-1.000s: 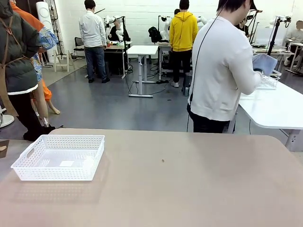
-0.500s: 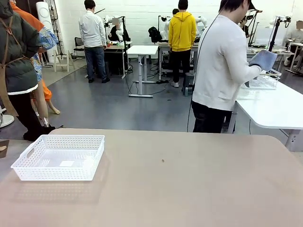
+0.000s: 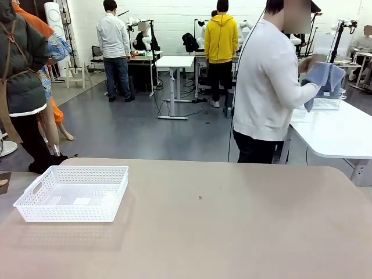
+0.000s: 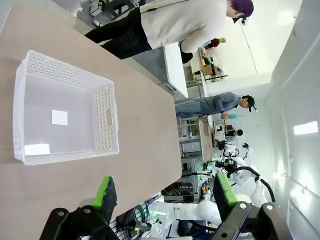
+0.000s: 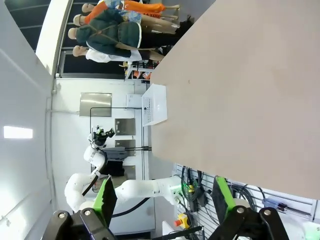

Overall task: Clean and organize the cups into the basket.
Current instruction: Pick up the Organizing basket and move it to the center of the table, then pick up the Reusable plastic cup from the right side of the table and place it inside the Organizing basket.

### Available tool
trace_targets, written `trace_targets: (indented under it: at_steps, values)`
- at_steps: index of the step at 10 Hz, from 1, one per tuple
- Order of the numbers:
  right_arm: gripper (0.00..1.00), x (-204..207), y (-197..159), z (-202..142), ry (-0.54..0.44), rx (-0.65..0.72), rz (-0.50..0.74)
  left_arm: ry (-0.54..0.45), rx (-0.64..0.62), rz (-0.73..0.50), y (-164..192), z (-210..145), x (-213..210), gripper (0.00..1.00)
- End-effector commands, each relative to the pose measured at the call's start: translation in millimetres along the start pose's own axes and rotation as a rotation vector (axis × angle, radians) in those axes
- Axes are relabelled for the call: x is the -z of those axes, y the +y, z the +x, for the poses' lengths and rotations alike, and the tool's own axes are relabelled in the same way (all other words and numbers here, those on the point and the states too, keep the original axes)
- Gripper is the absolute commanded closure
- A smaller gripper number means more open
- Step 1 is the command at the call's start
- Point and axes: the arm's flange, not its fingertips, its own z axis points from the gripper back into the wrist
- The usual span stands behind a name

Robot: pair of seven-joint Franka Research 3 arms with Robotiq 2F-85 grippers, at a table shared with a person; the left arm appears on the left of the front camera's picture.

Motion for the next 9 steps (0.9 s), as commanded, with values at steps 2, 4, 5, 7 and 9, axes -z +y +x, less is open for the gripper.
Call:
trace_targets:
  at_steps: [2,4,5,7,9]
  values:
    - [0.00,0.6,-0.4,3.6,-0.004,0.000,0.027,-0.001,0.003,-0.004,-0.9,0.2,-0.5,0.00]
    - [0.00,0.6,-0.4,3.6,-0.004,0.000,0.027,-0.001,0.003,-0.004,-0.9,0.2,-0.5,0.00]
    - [0.00,0.6,-0.4,3.6,-0.004,0.000,0.027,-0.001,0.003,-0.004,-0.9,0.2,-0.5,0.00]
    - [0.00,0.6,-0.4,3.6,-0.004,0.000,0.027,-0.001,0.003,-0.004,-0.9,0.2,-0.5,0.00]
    - [0.00,0.6,-0.4,3.6,-0.004,0.000,0.027,-0.001,0.003,-0.004,-0.9,0.2,-0.5,0.00]
